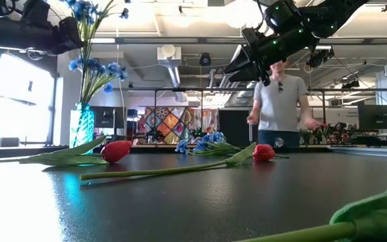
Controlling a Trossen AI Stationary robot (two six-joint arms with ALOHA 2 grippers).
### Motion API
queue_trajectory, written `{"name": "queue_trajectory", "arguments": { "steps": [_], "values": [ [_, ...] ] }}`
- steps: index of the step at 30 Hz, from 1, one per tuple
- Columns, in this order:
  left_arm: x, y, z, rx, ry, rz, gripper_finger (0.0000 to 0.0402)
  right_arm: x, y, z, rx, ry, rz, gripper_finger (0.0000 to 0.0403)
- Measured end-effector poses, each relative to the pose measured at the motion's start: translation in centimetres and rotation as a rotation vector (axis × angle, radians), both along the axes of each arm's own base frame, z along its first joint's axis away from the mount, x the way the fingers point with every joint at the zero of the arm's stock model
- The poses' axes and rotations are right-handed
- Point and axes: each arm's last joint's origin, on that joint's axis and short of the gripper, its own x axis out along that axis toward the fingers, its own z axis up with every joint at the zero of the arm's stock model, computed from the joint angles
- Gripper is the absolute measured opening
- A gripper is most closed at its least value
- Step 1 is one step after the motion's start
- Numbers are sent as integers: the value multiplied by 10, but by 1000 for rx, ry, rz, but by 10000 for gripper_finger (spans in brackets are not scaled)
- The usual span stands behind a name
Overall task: Sort flowers into vase by color
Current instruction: Put the bottom blue flowers into the blue vase
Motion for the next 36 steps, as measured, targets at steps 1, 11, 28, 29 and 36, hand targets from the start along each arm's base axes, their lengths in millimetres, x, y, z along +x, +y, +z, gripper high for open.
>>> {"name": "queue_trajectory", "arguments": {
  "steps": [1, 11, 28, 29, 36],
  "values": [
    [0, 0, 0, -3, -7, -2, 0, 0, 0, 0, 0, 0, 1, 169],
    [3, 1, -13, -113, 45, -19, 0, 0, 0, 0, -11, 3, 12, 169],
    [4, 3, -35, -295, 132, 4, 0, 0, 1, -1, -7, 11, 19, 169],
    [4, 3, -35, -298, 137, 4, 0, 0, 1, -1, -5, 13, 19, 169],
    [3, 2, -42, -354, 172, 7, 0, 0, 1, -2, 1, 24, 20, 169]
  ]
}}
